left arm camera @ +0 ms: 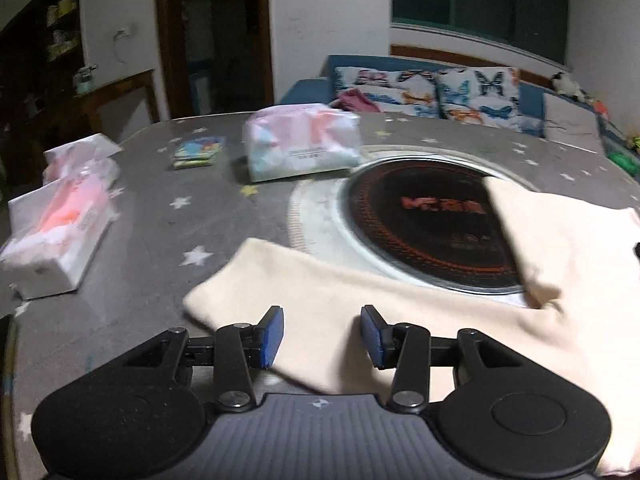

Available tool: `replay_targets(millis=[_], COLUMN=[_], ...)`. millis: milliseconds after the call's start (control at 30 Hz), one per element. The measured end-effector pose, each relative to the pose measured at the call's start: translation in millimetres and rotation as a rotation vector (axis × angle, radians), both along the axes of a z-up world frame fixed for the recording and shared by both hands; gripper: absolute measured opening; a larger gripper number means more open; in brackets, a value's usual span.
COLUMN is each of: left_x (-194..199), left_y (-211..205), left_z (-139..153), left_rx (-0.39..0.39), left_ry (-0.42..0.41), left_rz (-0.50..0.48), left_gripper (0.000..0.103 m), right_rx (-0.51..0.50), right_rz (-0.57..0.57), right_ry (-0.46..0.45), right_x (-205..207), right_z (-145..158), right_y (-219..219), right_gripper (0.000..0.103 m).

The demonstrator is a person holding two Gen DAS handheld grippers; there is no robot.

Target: Fold clothes

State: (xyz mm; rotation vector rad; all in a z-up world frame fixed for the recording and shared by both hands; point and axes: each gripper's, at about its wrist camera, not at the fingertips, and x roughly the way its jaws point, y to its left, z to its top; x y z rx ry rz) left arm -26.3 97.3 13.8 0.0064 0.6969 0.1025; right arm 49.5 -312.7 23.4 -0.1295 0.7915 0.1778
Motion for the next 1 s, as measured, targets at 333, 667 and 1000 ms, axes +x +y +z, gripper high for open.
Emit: replay_targets(millis=[333, 667, 1000], left_x=[-1.8, 10.6, 12.9], left_y=[-14.0, -114.7, -108.6], left_z=[26.6, 25.6, 6.1], left_rx=[-0.094, -0.205, -0.164], left_ry=[-0.017, -0.006, 0.055], left_rz=[-0.051, -0.431, -0.351], left_gripper=[0.05, 0.048, 0.046], right_rx=[-0.022, -0.014, 0.001], right_rz=[0.009, 0.133, 0.162], right_ry=[-0.021, -0.022, 0.0], right_x=[18.4, -57.6, -136.8], right_z=[5.7, 35.2, 25.6], right_y=[0.4, 4.0, -4.4], right_gripper=[0.066, 0.064, 0.052])
